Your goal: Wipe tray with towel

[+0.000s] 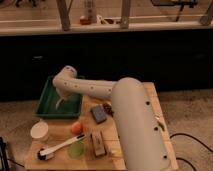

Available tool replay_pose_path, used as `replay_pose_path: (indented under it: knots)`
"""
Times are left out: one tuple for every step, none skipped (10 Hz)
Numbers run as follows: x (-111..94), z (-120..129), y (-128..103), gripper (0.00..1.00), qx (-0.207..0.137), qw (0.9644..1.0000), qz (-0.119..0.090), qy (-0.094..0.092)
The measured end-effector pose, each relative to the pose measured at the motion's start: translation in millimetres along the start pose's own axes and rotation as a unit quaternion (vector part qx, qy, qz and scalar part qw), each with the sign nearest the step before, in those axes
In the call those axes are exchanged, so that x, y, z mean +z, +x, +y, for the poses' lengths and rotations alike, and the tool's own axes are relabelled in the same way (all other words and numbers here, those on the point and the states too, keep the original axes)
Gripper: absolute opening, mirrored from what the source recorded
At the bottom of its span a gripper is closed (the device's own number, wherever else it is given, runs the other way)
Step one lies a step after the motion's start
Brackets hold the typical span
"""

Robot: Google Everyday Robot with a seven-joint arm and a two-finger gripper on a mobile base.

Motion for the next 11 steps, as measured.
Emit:
replay_pose_path:
  knots:
    - [0.6,-0.1,-0.2,0.0,0.0,1.0,-0.001,0.0]
    - [0.7,-0.6,-1.3,0.0,-0.001,1.0,-0.001,0.0]
    - [0.9,-1.1,-2.3,0.0,-0.001,1.0,-0.002,0.0]
    - [1.1,-0.8,-2.0,0.0,-0.001,1.0,-0.001,-0.001]
    - [1.1,-0.7,-1.8,0.0,-0.001,1.0,-0.001,-0.001]
    - [1.0,-0.7,-1.9,0.0,-0.001,1.0,-0.001,-0.001]
    - [1.1,-0.6,-2.0,0.0,-0.001,1.0,-0.002,-0.001]
    - [1.1,-0.6,-1.9,0.0,-0.001,1.0,-0.001,-0.001]
    - [1.2,-0.4,-1.7,0.0,-0.001,1.0,-0.001,-0.001]
    - [2.4,1.0,-1.6,0.0,-0.001,1.0,-0.002,-0.002]
    - [2.1,0.6,-1.6,0.0,-0.001,1.0,-0.002,-0.002]
